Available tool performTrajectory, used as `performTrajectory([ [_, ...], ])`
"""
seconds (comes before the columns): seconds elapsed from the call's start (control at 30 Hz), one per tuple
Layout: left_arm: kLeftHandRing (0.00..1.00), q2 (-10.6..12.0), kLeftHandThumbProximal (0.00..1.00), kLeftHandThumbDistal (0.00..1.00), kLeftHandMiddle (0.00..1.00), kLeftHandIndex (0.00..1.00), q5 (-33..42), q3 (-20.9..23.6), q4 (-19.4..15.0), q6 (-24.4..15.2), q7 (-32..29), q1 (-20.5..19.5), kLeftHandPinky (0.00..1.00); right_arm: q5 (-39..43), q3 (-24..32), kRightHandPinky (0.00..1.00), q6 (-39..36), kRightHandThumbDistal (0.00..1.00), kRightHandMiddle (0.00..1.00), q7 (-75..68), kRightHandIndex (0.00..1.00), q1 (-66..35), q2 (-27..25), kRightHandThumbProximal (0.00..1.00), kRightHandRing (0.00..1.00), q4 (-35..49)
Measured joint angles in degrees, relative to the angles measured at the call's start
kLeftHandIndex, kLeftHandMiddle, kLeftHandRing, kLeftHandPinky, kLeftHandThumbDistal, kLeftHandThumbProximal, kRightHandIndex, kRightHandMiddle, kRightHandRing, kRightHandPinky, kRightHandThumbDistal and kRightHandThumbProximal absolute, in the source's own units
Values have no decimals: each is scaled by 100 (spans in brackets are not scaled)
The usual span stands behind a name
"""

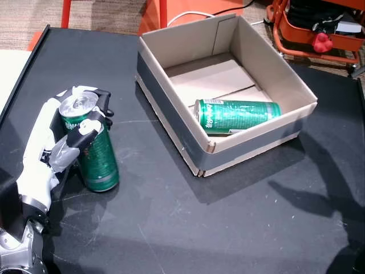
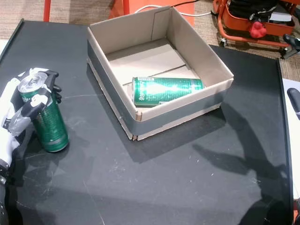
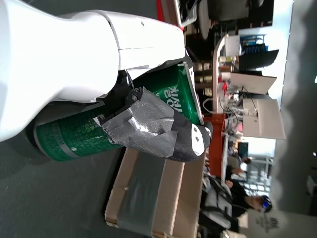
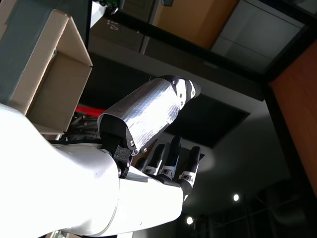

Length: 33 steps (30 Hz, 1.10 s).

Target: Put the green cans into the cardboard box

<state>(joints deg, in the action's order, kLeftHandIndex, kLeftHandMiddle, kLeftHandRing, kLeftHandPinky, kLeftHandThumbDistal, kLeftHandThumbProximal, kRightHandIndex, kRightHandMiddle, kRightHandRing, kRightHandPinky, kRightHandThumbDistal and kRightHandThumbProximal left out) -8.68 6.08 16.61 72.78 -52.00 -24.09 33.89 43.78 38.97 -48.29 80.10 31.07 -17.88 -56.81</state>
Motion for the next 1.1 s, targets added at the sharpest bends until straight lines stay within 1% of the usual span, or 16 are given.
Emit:
performTrajectory([
  [0.03,45,-1,5,9,38,32,-37,-23,0,-27,71,-3,41,-1,-5,75,22,93,75,-7,91,0,0,61,69,-5],
  [0.07,51,-3,0,8,42,36,-75,-44,0,-55,125,-4,46,-3,-9,75,64,94,75,-33,92,-1,0,60,68,-9],
  [0.13,64,-9,0,5,53,47,-130,-81,0,-153,199,-2,57,-28,-22,75,115,88,76,-117,93,-10,0,57,69,-11],
  [0.17,69,-21,0,2,57,51,-162,-93,-1,-185,246,-2,63,-38,-29,75,122,89,75,-136,92,-21,0,59,68,-8],
  [0.27,76,-69,0,0,63,54,-210,-132,0,-208,416,0,72,-121,-57,75,83,90,74,-249,90,-67,5,61,68,24],
  [0.3,76,-78,0,0,64,55,-216,-146,0,-214,460,0,73,-126,-68,75,67,89,74,-263,90,-83,6,60,68,26],
  [0.33,77,-80,0,0,65,56,-225,-165,0,-223,506,0,74,-125,-76,75,57,84,74,-263,90,-94,9,60,68,25],
  [0.37,77,-80,0,0,65,56,-237,-184,0,-226,556,0,74,-123,-77,75,47,84,75,-246,90,-94,12,60,67,23],
  [0.47,77,-80,0,0,66,57,-266,-204,0,-226,682,4,75,-124,-83,75,1,94,75,-195,91,-93,13,61,67,9],
  [0.5,77,-80,0,0,66,58,-266,-205,0,-225,717,7,76,-127,-97,75,13,90,76,-224,91,-94,13,63,67,9],
  [0.6,77,-115,0,0,65,57,-322,-259,0,-209,861,25,78,-155,-165,74,19,95,75,-310,91,-94,16,60,66,9],
  [0.7,73,-216,0,0,61,53,-459,-366,4,-189,1056,59,77,-175,-197,75,20,92,75,-427,92,-94,68,62,67,9],
  [0.83,72,-338,0,1,62,55,-687,-498,6,-174,1300,120,75,-194,-216,72,-56,96,73,-516,94,-94,183,62,63,10],
  [0.87,72,-351,0,0,62,55,-707,-508,6,-173,1342,125,75,-212,-217,73,-80,95,75,-580,95,-96,207,63,63,10],
  [0.97,73,-377,0,0,63,55,-756,-525,8,-173,1450,141,76,-247,-229,74,-144,86,75,-678,96,-107,243,62,63,11],
  [1.1,73,-390,0,0,64,57,-754,-499,9,-173,1465,141,76,-220,-208,76,-152,88,72,-539,92,-109,243,60,66,9],
])
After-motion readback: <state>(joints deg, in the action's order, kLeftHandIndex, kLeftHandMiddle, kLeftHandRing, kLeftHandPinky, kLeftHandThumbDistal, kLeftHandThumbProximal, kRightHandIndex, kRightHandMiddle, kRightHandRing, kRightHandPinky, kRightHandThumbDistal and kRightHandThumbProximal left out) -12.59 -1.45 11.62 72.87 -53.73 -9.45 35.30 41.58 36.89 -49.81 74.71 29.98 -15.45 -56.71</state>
